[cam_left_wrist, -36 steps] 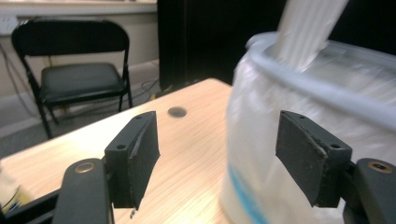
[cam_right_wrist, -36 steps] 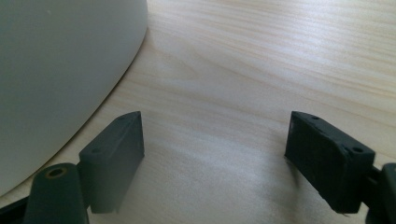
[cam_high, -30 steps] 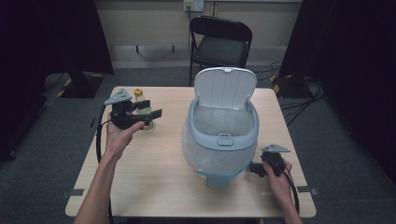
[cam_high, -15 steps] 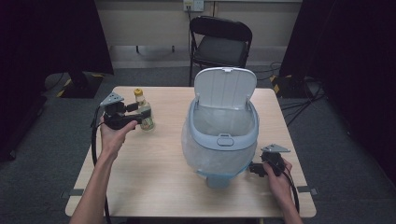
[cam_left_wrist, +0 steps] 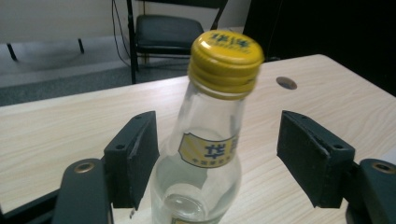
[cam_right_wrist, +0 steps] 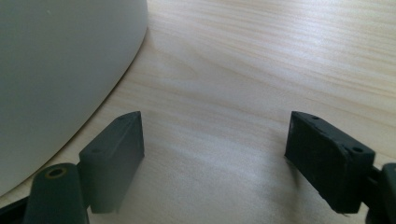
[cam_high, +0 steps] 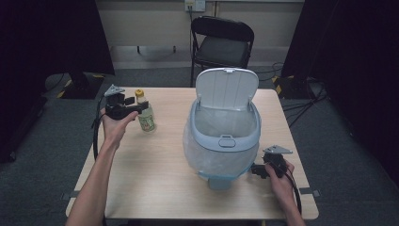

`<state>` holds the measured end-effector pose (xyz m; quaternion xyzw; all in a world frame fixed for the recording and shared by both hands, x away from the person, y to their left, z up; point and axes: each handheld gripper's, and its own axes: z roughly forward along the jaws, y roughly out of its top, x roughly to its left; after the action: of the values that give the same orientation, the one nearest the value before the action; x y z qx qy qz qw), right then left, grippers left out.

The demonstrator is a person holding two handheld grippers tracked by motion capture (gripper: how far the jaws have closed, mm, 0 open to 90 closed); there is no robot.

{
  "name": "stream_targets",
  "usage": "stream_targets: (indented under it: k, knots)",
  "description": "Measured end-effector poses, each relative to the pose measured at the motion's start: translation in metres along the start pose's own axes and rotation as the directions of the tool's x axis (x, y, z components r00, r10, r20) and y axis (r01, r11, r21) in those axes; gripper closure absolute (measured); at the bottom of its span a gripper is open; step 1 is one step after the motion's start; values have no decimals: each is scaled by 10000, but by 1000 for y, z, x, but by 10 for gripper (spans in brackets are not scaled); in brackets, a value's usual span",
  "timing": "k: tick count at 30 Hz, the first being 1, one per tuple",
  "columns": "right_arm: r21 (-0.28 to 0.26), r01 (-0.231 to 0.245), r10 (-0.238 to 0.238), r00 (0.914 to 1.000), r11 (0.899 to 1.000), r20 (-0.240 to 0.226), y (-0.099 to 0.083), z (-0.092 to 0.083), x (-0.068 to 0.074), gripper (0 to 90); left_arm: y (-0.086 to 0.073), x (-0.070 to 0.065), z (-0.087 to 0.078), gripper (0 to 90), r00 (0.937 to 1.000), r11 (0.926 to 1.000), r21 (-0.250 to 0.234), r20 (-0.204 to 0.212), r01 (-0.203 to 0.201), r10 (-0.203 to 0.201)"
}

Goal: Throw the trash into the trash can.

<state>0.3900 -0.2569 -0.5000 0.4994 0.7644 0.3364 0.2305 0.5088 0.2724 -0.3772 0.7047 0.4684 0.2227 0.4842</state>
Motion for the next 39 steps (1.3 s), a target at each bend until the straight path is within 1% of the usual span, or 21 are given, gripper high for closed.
stream_targets:
  k: [1, 3, 5, 6, 8, 10, 12, 13, 14, 15, 16, 17, 19, 20, 23, 25, 29, 32, 33, 34, 39]
  knots:
    - [0, 0, 0, 10000, 10000, 2, 0, 0, 0, 184, 0, 0, 2, 305, 9999, 9999, 54, -52, -159, 159]
    - [0, -1, 1, 10000, 10000, 1, 0, 0, 0, 184, 1, 2, 7, 336, 9997, 9996, 128, 19, -241, 240]
    - [1, -1, 1, 10000, 10000, 1, 0, 0, 0, 184, 2, 2, 10, 380, 9994, 9994, 89, 60, -349, 348]
    - [0, 3, -3, 10000, 10000, 2, 0, 0, 0, 184, 2, 1, 11, 383, 9994, 9995, 12, 50, -329, 329]
    - [0, 8, -8, 10000, 10000, -5, 0, 0, 0, 184, 2, 1, 14, 422, 9993, 9993, -26, -32, -374, 374]
    - [0, 10, -10, 10000, 10000, -6, 0, 0, 0, 184, 0, 2, 17, 435, 9995, 9994, 104, -60, -320, 320]
    - [1, 8, -8, 10000, 10000, -4, 0, 0, 0, 184, -1, 4, 19, 466, 9997, 9996, 151, -22, -255, 255]
    - [-1, 10, -10, 10000, 10000, -4, 0, 0, 0, 184, -2, 4, 19, 472, 9996, 9996, 129, -60, -267, 268]
    - [0, 11, -11, 10000, 10000, -3, 0, 0, 0, 184, -2, 5, 18, 494, 9992, 9991, 138, -16, -401, 401]
    - [-1, 8, -8, 10000, 10000, -5, 0, 0, 0, 184, -1, 6, 17, 500, 9993, 9992, 149, 28, -367, 367]
    - [-1, 10, -10, 10000, 10000, -4, 0, 0, 0, 184, -1, 5, 16, 509, 9991, 9990, 130, 21, -429, 429]
    - [1, 9, -9, 10000, 10000, -5, 0, 0, 0, 184, -1, 5, 14, 516, 9983, 9982, 175, 2, -579, 579]
    - [0, 10, -10, 10000, 10000, -3, 0, 0, 0, 184, 0, 2, 11, 522, 9973, 9969, 262, 8, -736, 736]
    - [1, 10, -10, 10000, 10000, -2, 0, 0, 0, 184, 0, 2, 10, 524, 9961, 9955, 348, 45, -878, 877]
    - [-2, 11, -11, 10000, 10000, -4, 0, 0, 0, 184, 0, 0, 8, 528, 9958, 9950, 465, 267, -882, 871]
    - [-1, 10, -10, 10000, 10000, -2, 0, 0, 0, 184, 0, -2, 8, 529, 9958, 9946, 508, 206, -903, 894]
    - [-1, 10, -10, 10000, 10000, -4, 0, 0, 0, 184, -1, -5, 5, 529, 9951, 9936, 608, 313, -957, 940]
    - [0, 10, -10, 10000, 10000, -3, 0, 0, 0, 184, -1, -7, 3, 530, 9926, 9907, 733, 491, -1146, 1112]
    - [0, 8, -8, 10000, 10000, -5, 0, 0, 0, 184, -1, -9, 2, 530, 9924, 9907, 746, 559, -1136, 1095]
    - [-2, 12, -12, 10000, 10000, -4, 0, 0, 0, 184, -1, -9, 1, 530, 9906, 9886, 804, 596, -1274, 1228]
    - [0, 9, -9, 10000, 10000, -2, 0, 0, 0, 184, -8, -12, -6, 529, 9900, 9908, 591, 779, -1221, 1174]
